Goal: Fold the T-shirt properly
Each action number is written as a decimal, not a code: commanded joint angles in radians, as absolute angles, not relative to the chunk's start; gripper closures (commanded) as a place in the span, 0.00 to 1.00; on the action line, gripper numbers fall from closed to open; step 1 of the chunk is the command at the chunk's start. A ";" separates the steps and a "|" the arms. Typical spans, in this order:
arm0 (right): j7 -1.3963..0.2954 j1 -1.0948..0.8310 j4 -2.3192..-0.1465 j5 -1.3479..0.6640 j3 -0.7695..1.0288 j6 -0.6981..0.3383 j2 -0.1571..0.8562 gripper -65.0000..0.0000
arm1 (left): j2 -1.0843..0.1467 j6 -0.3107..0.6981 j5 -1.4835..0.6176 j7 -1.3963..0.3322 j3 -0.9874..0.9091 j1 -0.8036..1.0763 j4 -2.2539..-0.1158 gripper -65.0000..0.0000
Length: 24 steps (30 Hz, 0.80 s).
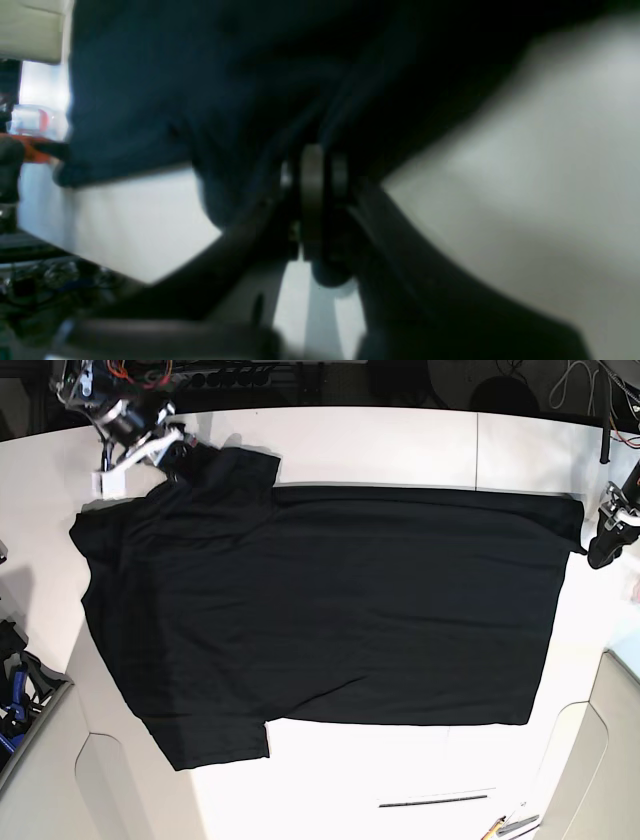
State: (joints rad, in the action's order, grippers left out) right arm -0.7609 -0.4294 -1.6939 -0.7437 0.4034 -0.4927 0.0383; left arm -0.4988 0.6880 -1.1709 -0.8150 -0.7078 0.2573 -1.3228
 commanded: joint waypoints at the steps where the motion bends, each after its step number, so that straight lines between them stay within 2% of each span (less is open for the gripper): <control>1: -0.740 -0.395 -1.713 -0.767 0.397 -0.503 0.044 1.00 | -0.524 0.698 -1.194 -0.801 -0.715 0.252 -1.338 0.63; 5: -0.717 -0.269 -1.712 -0.715 0.351 -0.503 0.044 1.00 | -0.524 0.698 -1.194 -0.801 -0.715 0.252 -1.338 0.63; 15: -0.570 -0.029 -1.653 -0.395 0.199 -0.482 0.044 1.00 | -0.524 0.698 -1.193 -0.801 -0.715 0.252 -1.338 0.63; 16: -0.567 -0.013 -1.640 -0.392 0.200 -0.473 0.044 0.97 | -0.524 0.698 -1.193 -0.802 -0.715 0.253 -1.338 0.63; 18: -0.568 0.011 -1.620 -0.391 0.200 -0.470 0.044 0.70 | -0.524 0.698 -1.193 -0.802 -0.715 0.253 -1.338 0.63; 20: -0.568 0.023 -1.617 -0.392 0.200 -0.471 0.044 0.48 | -0.524 0.698 -1.194 -0.802 -0.715 0.252 -1.338 0.63; 21: -0.568 0.027 -1.618 -0.392 0.200 -0.471 0.044 0.43 | -0.524 0.698 -1.193 -0.802 -0.715 0.252 -1.338 0.63; 24: -0.572 0.027 -1.618 -0.393 0.200 -0.472 0.044 0.42 | -0.524 0.698 -1.194 -0.802 -0.715 0.252 -1.338 0.63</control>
State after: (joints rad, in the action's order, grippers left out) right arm -0.5941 0.0113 -1.6024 -0.3763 0.1986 -0.4633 0.0387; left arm -0.4988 0.6880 -1.1706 -0.8154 -0.7078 0.2573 -1.3228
